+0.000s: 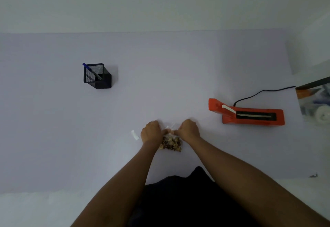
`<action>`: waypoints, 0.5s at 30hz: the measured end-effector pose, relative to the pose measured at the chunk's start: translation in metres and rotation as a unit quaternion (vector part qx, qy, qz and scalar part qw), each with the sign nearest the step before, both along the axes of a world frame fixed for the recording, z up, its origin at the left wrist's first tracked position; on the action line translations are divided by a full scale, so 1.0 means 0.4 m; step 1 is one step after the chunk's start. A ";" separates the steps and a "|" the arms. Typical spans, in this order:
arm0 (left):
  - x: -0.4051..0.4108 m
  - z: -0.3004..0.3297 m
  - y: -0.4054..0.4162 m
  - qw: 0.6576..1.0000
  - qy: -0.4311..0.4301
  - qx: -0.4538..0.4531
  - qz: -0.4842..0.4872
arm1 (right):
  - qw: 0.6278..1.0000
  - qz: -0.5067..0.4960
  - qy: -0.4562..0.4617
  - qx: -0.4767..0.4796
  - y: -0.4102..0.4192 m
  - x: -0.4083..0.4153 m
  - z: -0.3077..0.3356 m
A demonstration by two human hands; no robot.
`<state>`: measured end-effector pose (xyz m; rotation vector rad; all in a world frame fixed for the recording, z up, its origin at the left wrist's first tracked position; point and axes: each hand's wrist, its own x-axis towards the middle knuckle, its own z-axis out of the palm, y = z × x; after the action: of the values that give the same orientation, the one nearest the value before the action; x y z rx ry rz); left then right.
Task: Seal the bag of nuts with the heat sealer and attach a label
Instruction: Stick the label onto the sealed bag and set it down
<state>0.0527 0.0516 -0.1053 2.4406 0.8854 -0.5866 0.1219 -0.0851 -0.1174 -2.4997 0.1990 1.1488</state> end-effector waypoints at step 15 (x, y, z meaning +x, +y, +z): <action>-0.083 0.048 0.033 0.990 -0.019 -0.122 0.061 | 0.971 -0.148 -0.123 0.140 -0.101 -0.137 0.029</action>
<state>0.0195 0.0647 -0.0862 2.1554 0.8844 -0.5661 0.0670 -0.1256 -0.1058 -2.2416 0.3075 0.6884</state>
